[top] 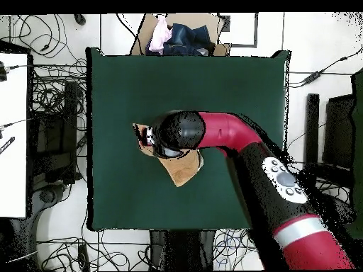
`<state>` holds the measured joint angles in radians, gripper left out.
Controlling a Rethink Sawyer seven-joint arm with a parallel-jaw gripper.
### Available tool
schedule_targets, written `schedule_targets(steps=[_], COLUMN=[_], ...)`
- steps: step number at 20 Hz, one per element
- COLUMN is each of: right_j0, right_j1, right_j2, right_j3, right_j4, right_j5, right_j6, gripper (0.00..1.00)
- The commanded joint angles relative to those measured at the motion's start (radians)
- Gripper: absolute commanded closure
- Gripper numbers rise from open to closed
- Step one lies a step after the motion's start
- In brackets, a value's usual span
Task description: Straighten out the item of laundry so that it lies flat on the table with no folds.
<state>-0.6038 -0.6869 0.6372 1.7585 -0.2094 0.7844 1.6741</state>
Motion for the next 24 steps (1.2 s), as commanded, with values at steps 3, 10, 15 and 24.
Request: schedule_targets(steps=[3,10,15,24], right_j0=[0.08,0.175,0.19,0.243], right_j1=[0.112,0.166,0.255,0.311], right_j2=[-0.198,-0.326,-0.339,-0.333], right_j3=[0.014,-0.1,-0.144,-0.158], right_j4=[0.003,-0.045,-0.011,0.075], right_j5=[-0.141,-0.112,-0.18,-0.249], right_j6=[0.297,0.257,0.23,0.272], gripper=[1.0,1.0,1.0,1.0])
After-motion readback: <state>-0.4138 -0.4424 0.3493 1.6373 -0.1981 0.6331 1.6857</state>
